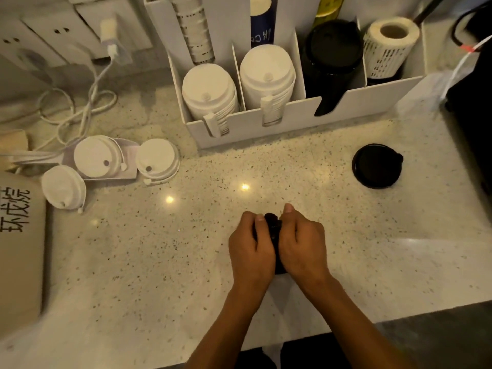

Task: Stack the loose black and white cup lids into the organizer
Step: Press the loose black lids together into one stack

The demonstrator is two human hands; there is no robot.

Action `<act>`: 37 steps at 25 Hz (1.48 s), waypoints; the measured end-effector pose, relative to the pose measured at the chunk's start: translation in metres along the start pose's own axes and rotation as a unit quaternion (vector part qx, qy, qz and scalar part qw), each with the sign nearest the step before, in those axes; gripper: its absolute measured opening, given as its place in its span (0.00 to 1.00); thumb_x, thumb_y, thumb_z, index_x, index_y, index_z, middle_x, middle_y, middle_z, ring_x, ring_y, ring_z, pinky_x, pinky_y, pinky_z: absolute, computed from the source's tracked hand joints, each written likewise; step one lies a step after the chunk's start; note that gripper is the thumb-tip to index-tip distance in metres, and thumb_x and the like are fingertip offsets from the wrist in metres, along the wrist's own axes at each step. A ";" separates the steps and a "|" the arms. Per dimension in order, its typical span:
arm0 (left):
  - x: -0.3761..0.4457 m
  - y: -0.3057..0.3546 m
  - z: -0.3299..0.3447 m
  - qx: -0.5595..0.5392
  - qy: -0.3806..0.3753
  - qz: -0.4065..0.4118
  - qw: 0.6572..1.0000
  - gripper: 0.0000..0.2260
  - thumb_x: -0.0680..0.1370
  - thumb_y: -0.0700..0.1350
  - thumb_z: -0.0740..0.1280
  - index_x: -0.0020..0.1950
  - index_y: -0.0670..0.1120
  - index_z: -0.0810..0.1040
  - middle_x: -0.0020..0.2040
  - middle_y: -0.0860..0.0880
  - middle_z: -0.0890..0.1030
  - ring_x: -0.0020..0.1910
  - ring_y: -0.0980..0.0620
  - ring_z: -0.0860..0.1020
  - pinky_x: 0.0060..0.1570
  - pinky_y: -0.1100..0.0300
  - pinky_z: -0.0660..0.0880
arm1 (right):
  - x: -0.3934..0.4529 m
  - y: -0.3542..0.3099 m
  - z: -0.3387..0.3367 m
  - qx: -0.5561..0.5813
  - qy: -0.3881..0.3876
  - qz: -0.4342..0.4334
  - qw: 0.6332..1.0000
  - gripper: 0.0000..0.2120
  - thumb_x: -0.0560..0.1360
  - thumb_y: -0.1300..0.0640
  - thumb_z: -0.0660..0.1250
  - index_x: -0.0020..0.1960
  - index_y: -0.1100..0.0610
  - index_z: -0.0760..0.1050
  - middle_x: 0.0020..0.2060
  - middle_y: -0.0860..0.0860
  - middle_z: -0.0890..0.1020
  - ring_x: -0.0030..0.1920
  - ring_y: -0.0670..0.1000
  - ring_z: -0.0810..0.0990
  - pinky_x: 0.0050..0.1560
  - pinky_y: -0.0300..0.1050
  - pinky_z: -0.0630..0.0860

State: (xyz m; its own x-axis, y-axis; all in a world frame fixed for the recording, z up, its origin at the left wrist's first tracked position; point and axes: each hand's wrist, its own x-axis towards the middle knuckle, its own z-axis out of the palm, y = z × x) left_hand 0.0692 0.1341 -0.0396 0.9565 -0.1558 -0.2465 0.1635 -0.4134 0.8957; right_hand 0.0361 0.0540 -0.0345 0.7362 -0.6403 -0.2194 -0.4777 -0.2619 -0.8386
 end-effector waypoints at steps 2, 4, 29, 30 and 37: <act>0.016 0.009 0.006 -0.043 -0.021 -0.006 0.999 0.18 0.82 0.47 0.59 0.32 0.49 0.71 0.26 0.56 0.75 0.27 0.59 0.72 0.29 0.67 0.69 | 0.011 0.001 -0.002 0.002 0.025 -0.019 0.999 0.24 0.81 0.47 0.51 0.31 0.54 0.72 0.22 0.47 0.75 0.24 0.47 0.76 0.24 0.39 0.70; 0.026 0.016 0.018 -0.037 -0.034 0.008 0.999 0.23 0.84 0.44 0.60 0.27 0.50 0.69 0.22 0.57 0.73 0.23 0.60 0.71 0.26 0.71 0.66 | 0.022 0.006 -0.008 0.008 0.052 -0.028 0.998 0.24 0.81 0.47 0.51 0.30 0.54 0.72 0.22 0.48 0.75 0.25 0.48 0.76 0.24 0.40 0.70; 0.070 0.019 0.087 -0.149 0.104 0.141 0.973 0.22 0.84 0.52 0.58 0.37 0.40 0.78 0.32 0.43 0.82 0.32 0.46 0.82 0.30 0.54 0.78 | 0.096 0.036 -0.023 0.185 0.089 -0.233 0.951 0.21 0.82 0.45 0.52 0.46 0.55 0.78 0.33 0.44 0.82 0.38 0.40 0.83 0.32 0.28 0.74; 0.069 0.019 0.087 -0.152 0.103 0.129 0.974 0.22 0.84 0.52 0.57 0.38 0.40 0.78 0.33 0.43 0.82 0.33 0.46 0.82 0.31 0.52 0.79 | 0.095 0.036 -0.022 0.163 0.089 -0.234 0.954 0.23 0.83 0.43 0.49 0.48 0.54 0.78 0.33 0.43 0.81 0.38 0.39 0.83 0.31 0.27 0.74; 0.058 0.021 0.090 -0.232 0.112 0.126 0.958 0.20 0.84 0.48 0.60 0.39 0.36 0.78 0.36 0.40 0.82 0.37 0.45 0.83 0.35 0.53 0.81 | 0.095 0.028 -0.028 0.183 0.099 -0.125 0.970 0.26 0.82 0.39 0.47 0.41 0.51 0.77 0.35 0.47 0.83 0.37 0.40 0.83 0.30 0.27 0.74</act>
State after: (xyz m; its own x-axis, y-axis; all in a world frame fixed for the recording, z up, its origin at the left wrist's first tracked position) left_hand 0.1067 0.0358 -0.0684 0.9991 0.0189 0.0390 -0.0401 0.0628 0.9972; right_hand 0.0798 -0.0345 -0.0646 0.6827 -0.7259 0.0838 -0.0667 -0.1761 -0.9821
